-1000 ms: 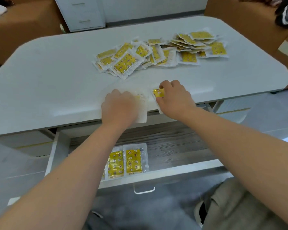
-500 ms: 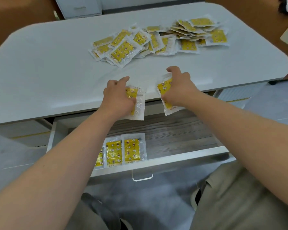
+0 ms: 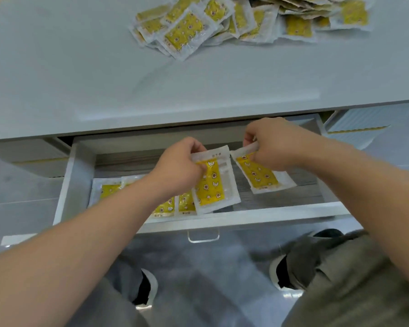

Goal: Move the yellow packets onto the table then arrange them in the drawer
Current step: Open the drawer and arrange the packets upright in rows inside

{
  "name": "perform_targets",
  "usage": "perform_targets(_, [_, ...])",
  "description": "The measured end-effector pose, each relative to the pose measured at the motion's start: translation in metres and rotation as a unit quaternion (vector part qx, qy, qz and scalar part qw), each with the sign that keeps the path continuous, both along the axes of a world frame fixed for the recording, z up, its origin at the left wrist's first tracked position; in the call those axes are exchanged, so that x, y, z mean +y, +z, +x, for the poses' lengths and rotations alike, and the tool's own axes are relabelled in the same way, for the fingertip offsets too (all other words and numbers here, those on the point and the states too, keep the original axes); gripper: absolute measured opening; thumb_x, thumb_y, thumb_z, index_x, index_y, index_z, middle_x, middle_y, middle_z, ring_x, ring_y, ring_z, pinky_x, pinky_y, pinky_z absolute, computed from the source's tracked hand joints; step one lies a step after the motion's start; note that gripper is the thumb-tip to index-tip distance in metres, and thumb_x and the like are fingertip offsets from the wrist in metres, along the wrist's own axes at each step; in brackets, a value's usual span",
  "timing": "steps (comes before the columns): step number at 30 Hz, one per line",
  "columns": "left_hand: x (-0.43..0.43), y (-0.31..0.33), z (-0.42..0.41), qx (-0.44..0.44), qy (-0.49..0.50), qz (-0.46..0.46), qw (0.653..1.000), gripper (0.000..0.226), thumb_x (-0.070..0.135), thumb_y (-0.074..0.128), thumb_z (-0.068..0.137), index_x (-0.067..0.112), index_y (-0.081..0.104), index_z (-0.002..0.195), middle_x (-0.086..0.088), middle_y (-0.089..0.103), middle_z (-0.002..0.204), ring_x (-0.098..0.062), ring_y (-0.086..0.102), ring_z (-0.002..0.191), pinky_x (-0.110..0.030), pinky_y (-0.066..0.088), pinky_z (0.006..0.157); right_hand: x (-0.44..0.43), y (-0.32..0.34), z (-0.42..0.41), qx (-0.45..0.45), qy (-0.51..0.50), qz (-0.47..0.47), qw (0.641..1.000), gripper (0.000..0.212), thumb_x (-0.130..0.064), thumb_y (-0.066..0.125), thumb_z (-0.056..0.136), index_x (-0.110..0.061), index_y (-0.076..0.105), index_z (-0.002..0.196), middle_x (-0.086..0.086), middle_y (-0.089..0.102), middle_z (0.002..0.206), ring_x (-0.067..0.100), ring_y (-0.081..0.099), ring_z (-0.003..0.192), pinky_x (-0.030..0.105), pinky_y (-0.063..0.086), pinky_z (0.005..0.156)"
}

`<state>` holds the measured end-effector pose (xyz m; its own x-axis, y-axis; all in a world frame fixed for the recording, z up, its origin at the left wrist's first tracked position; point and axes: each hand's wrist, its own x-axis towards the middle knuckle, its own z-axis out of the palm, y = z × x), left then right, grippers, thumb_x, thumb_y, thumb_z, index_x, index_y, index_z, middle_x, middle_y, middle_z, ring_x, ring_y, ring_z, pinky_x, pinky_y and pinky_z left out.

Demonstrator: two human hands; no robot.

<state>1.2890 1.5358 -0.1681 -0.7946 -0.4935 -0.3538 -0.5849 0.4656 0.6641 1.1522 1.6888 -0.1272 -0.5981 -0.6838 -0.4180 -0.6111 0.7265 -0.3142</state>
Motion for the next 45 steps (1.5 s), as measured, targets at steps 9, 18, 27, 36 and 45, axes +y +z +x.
perform_targets(9, [-0.013, -0.064, -0.023, -0.072, -0.047, 0.048, 0.995, 0.029, 0.010, 0.077, 0.086, 0.024, 0.065, 0.108, 0.004, 0.069, 0.107, -0.017, 0.068, 0.093, -0.037, 0.060, 0.080, -0.005, -0.035, -0.016, -0.029, -0.041, 0.083, 0.995, 0.034, -0.001, 0.056, 0.090, -0.013, 0.071, 0.118, 0.007, 0.071, 0.105, 0.025, 0.066, 0.094, 0.033, 0.056, 0.075])
perform_targets(18, [-0.009, -0.081, -0.031, -0.105, -0.290, -0.163, 0.937, 0.066, 0.032, 0.077, 0.084, 0.031, 0.051, 0.144, 0.001, 0.053, 0.136, -0.023, 0.045, 0.130, -0.040, 0.043, 0.106, 0.000, -0.067, -0.019, -0.097, -0.057, 0.098, 0.989, 0.031, -0.001, 0.059, 0.092, -0.013, 0.070, 0.119, 0.007, 0.069, 0.112, 0.024, 0.064, 0.104, 0.030, 0.051, 0.079])
perform_targets(27, [-0.006, -0.082, -0.023, -0.114, -0.341, -0.238, 0.902, 0.094, 0.055, 0.076, 0.078, 0.029, 0.029, 0.155, 0.001, 0.039, 0.143, -0.023, 0.033, 0.133, -0.041, 0.037, 0.110, -0.004, -0.079, -0.019, -0.109, -0.082, 0.070, 0.988, 0.031, -0.001, 0.063, 0.092, -0.013, 0.067, 0.120, 0.007, 0.068, 0.114, 0.024, 0.063, 0.105, 0.030, 0.050, 0.078])
perform_targets(36, [-0.003, -0.084, -0.022, -0.115, -0.349, -0.280, 0.887, 0.089, 0.062, 0.075, 0.075, 0.028, 0.038, 0.149, -0.001, 0.043, 0.135, -0.023, 0.038, 0.129, -0.041, 0.036, 0.107, 0.001, -0.086, -0.021, -0.142, -0.087, 0.059, 0.984, 0.028, -0.003, 0.065, 0.093, -0.015, 0.068, 0.118, 0.006, 0.070, 0.112, 0.023, 0.066, 0.103, 0.032, 0.056, 0.081])
perform_targets(45, [-0.001, -0.083, -0.021, -0.117, -0.355, -0.287, 0.882, 0.091, 0.065, 0.073, 0.076, 0.027, 0.036, 0.149, -0.002, 0.041, 0.139, -0.024, 0.036, 0.132, -0.042, 0.035, 0.110, 0.003, -0.104, -0.015, -0.015, -0.006, 0.075, 0.997, 0.033, -0.016, 0.066, 0.093, -0.017, 0.060, 0.125, 0.006, 0.061, 0.122, 0.020, 0.052, 0.099, 0.030, 0.044, 0.078])
